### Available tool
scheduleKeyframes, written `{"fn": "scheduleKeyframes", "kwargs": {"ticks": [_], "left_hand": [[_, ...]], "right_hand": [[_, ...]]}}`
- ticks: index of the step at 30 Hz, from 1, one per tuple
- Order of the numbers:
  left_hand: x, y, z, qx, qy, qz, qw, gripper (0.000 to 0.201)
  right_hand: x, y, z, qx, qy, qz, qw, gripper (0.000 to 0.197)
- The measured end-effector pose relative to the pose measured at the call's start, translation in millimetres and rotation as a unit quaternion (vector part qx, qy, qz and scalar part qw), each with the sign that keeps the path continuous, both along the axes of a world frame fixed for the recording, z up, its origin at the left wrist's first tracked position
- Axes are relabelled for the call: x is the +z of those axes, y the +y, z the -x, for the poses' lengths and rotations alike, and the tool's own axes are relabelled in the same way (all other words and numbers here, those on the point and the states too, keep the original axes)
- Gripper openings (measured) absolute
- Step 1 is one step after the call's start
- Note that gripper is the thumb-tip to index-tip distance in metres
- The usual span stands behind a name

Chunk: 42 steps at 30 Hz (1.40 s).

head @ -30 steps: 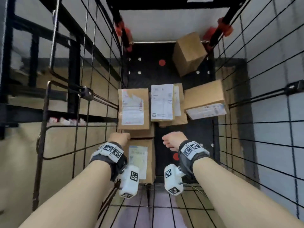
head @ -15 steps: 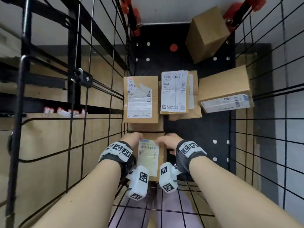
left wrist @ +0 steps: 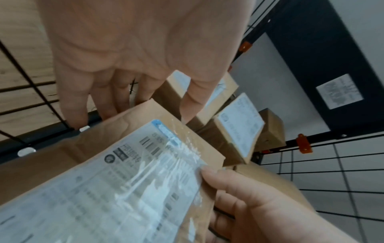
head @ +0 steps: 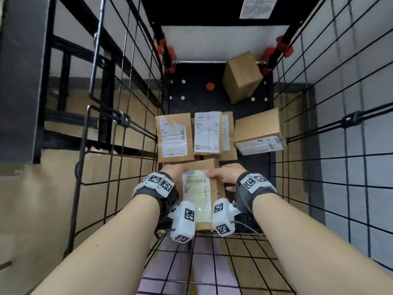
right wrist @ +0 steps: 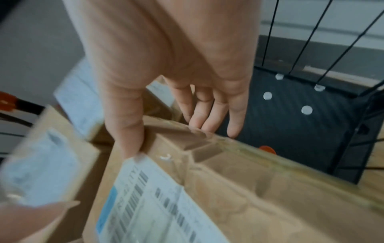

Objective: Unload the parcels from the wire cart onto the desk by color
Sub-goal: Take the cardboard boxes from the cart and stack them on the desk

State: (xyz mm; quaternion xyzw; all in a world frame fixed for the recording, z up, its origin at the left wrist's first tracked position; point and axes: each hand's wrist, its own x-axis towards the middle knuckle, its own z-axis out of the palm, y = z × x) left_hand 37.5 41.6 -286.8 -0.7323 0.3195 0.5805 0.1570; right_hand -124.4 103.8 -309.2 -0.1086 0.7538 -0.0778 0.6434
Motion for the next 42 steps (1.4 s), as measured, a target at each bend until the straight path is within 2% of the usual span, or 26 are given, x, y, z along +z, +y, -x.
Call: {"fn": "scheduleKeyframes", "kwargs": {"ticks": [4, 8, 10, 12, 13, 17, 20, 21, 22, 25, 26, 29, 34, 36, 39, 42], "left_hand": [[55, -6, 13, 0.010, 0.044, 0.037, 0.998, 0.047], [117, -15, 23, 0.029, 0.093, 0.075, 0.992, 0.061], [157, -22, 27, 0.011, 0.106, 0.116, 0.988, 0.046], [192, -31, 26, 0.003, 0.116, 0.154, 0.981, 0.044], [209, -37, 24, 0.008, 0.127, 0.170, 0.977, 0.044], [276, -62, 6, 0.017, 0.157, 0.266, 0.951, 0.042], [322, -77, -15, 0.022, 0.168, 0.328, 0.929, 0.040], [337, -81, -24, 0.022, 0.170, 0.347, 0.922, 0.040], [351, -85, -33, 0.024, 0.175, 0.364, 0.914, 0.038], [391, -92, -60, 0.037, 0.203, 0.399, 0.893, 0.020], [404, -95, -69, 0.044, 0.211, 0.413, 0.885, 0.012], [438, -101, -95, 0.042, 0.249, 0.452, 0.855, 0.014], [491, -107, -142, 0.021, 0.278, 0.513, 0.812, 0.029], [512, -110, -163, 0.026, 0.274, 0.525, 0.805, 0.036], [542, -113, -197, 0.044, 0.298, 0.516, 0.802, 0.043], [568, -115, -232, 0.069, 0.338, 0.520, 0.781, 0.051]], "right_hand": [[59, -3, 15, -0.011, 0.018, 0.038, 0.999, 0.068], [127, -5, 26, -0.037, 0.027, 0.085, 0.995, 0.067], [163, -9, 31, -0.060, 0.020, 0.127, 0.990, 0.056], [200, -16, 33, -0.086, 0.002, 0.180, 0.980, 0.041], [217, -20, 33, -0.082, -0.002, 0.204, 0.975, 0.042], [279, -50, 25, -0.068, -0.021, 0.289, 0.955, 0.065], [320, -73, 5, -0.044, -0.040, 0.329, 0.943, 0.093], [332, -79, -4, -0.029, -0.045, 0.341, 0.938, 0.099], [344, -86, -12, -0.021, -0.048, 0.356, 0.933, 0.095], [385, -102, -39, -0.015, -0.027, 0.421, 0.907, 0.050], [398, -107, -46, -0.023, -0.017, 0.441, 0.897, 0.046], [439, -117, -74, -0.046, 0.009, 0.483, 0.874, 0.065], [505, -131, -114, -0.140, 0.030, 0.549, 0.824, 0.083], [531, -136, -130, -0.163, 0.037, 0.567, 0.807, 0.084], [570, -140, -161, -0.190, 0.031, 0.596, 0.780, 0.076], [596, -146, -194, -0.226, 0.016, 0.616, 0.755, 0.086]]}}
